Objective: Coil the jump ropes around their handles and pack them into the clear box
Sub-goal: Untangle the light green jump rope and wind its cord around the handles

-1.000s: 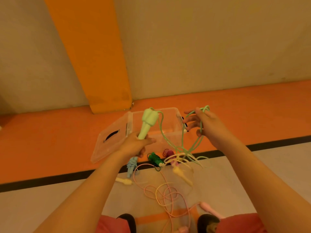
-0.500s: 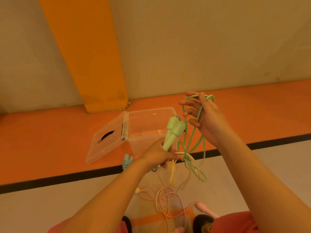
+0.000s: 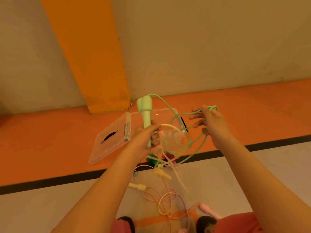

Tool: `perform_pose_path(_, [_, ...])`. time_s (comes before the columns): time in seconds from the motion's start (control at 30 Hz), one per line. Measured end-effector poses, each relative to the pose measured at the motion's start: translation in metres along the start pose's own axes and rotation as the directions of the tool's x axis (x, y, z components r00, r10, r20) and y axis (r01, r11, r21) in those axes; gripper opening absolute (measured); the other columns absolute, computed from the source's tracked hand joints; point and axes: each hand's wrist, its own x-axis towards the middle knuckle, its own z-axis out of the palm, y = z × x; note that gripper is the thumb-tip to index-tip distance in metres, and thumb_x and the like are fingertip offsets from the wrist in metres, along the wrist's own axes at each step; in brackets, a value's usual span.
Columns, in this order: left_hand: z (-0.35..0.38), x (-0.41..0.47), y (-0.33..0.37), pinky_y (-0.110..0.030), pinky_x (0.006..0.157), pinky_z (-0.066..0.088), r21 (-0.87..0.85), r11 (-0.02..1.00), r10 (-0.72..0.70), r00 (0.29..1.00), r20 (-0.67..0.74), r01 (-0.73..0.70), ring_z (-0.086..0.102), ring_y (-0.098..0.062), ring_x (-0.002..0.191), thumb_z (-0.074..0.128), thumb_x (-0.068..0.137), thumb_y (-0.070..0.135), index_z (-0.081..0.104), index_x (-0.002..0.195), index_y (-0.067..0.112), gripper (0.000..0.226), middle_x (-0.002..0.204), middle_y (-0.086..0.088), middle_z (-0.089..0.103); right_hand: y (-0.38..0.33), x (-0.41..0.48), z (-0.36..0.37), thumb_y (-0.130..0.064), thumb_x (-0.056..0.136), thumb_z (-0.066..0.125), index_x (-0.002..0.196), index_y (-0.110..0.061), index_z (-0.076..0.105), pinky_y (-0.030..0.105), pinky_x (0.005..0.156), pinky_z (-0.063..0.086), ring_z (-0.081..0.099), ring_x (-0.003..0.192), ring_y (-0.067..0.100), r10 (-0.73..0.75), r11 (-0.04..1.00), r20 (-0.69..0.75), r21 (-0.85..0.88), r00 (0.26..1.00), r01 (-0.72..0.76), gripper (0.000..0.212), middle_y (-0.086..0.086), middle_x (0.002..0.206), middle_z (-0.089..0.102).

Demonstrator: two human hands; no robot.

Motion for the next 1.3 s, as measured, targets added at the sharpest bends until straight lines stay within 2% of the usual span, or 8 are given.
perform_pose_path(0.1, [-0.010, 0.003, 0.011, -0.014, 0.034, 0.025, -0.124, 0.992, 0.012, 0.999, -0.037, -0.016, 0.034, -0.004, 0.036, 0.051, 0.093, 0.004, 0.045, 0.079, 0.016, 0.020, 0.063, -0.001, 0.051, 0.007, -0.001, 0.003, -0.022, 0.103, 0.034, 0.097, 0.000, 0.060, 0.010, 0.033, 0.028, 0.049, 0.036, 0.006, -0.020, 0.992, -0.001, -0.126, 1.000, 0.020, 0.034, 0.011, 0.076, 0.064])
perform_pose_path(0.33, [-0.047, 0.010, 0.033, -0.013, 0.033, 0.024, -0.183, 0.973, 0.087, 0.961, -0.264, -0.138, 0.033, -0.003, 0.034, 0.054, 0.093, 0.006, 0.046, 0.078, 0.016, 0.020, 0.064, 0.000, 0.047, 0.018, 0.008, -0.010, -0.022, 0.102, 0.036, 0.097, -0.004, 0.063, 0.017, 0.044, 0.039, 0.051, 0.035, 0.007, -0.061, 0.977, -0.115, -0.212, 0.992, 0.036, 0.032, 0.003, 0.075, 0.065])
perform_pose_path(0.47, [-0.065, 0.010, 0.030, -0.013, 0.035, 0.027, 0.090, 0.993, 0.102, 0.945, -0.310, -0.077, 0.035, -0.003, 0.035, 0.058, 0.093, 0.012, 0.048, 0.085, 0.014, 0.013, 0.071, -0.003, 0.061, 0.007, 0.003, -0.011, -0.026, 0.103, 0.035, 0.102, -0.007, 0.063, 0.008, 0.036, 0.030, 0.054, 0.041, 0.007, -0.075, 0.990, -0.084, -0.129, 0.994, 0.063, 0.034, 0.005, 0.086, 0.068])
perform_pose_path(0.63, [-0.068, 0.008, 0.016, -0.019, 0.040, 0.034, 0.428, 0.901, 0.086, 0.937, -0.339, 0.073, 0.037, -0.011, 0.048, 0.064, 0.089, 0.015, 0.053, 0.082, 0.016, 0.012, 0.086, -0.009, 0.061, -0.010, -0.008, -0.002, -0.032, 0.102, 0.037, 0.097, -0.017, 0.064, 0.016, 0.037, 0.024, 0.056, 0.051, 0.012, -0.140, 0.990, -0.022, 0.005, 0.990, 0.140, 0.031, 0.003, 0.091, 0.070])
perform_pose_path(0.83, [-0.061, 0.004, 0.009, -0.020, 0.038, 0.038, 0.540, 0.832, 0.023, 0.963, -0.269, 0.131, 0.040, -0.011, 0.046, 0.073, 0.080, 0.012, 0.052, 0.088, 0.015, 0.022, 0.073, -0.007, 0.051, -0.023, -0.015, 0.001, -0.032, 0.101, 0.037, 0.100, -0.020, 0.064, 0.017, 0.038, 0.021, 0.058, 0.055, 0.013, -0.128, 0.987, 0.004, 0.098, 0.992, 0.127, 0.029, 0.003, 0.097, 0.071])
perform_pose_path(1.03, [-0.046, 0.000, 0.009, -0.019, 0.038, 0.038, 0.450, 0.890, 0.013, 0.982, -0.189, 0.074, 0.040, -0.008, 0.039, 0.068, 0.086, 0.011, 0.048, 0.086, 0.015, 0.020, 0.048, 0.006, 0.052, -0.029, -0.019, -0.003, -0.034, 0.101, 0.038, 0.109, -0.021, 0.062, 0.017, 0.036, 0.019, 0.058, 0.053, 0.015, -0.121, 0.984, 0.061, 0.138, 0.991, 0.112, 0.029, 0.002, 0.110, 0.069])
perform_pose_path(1.17, [-0.044, -0.004, 0.005, -0.019, 0.041, 0.043, 0.557, 0.819, -0.015, 0.976, -0.219, 0.138, 0.044, -0.010, 0.045, 0.065, 0.089, 0.014, 0.050, 0.089, 0.014, 0.015, 0.078, -0.005, 0.062, -0.034, -0.021, -0.005, -0.033, 0.101, 0.036, 0.109, -0.023, 0.061, 0.018, 0.037, 0.019, 0.058, 0.054, 0.015, -0.149, 0.974, 0.071, 0.183, 0.986, 0.134, 0.028, 0.000, 0.110, 0.070])
perform_pose_path(1.3, [-0.042, -0.009, -0.001, -0.019, 0.041, 0.046, 0.643, 0.732, -0.094, 0.969, -0.229, 0.223, 0.048, -0.014, 0.051, 0.063, 0.091, 0.015, 0.052, 0.093, 0.010, 0.013, 0.070, -0.008, 0.052, -0.035, -0.023, -0.004, -0.033, 0.101, 0.037, 0.113, -0.022, 0.061, 0.017, 0.036, 0.020, 0.060, 0.058, 0.016, -0.166, 0.972, 0.101, 0.185, 0.981, 0.146, 0.029, 0.003, 0.112, 0.069])
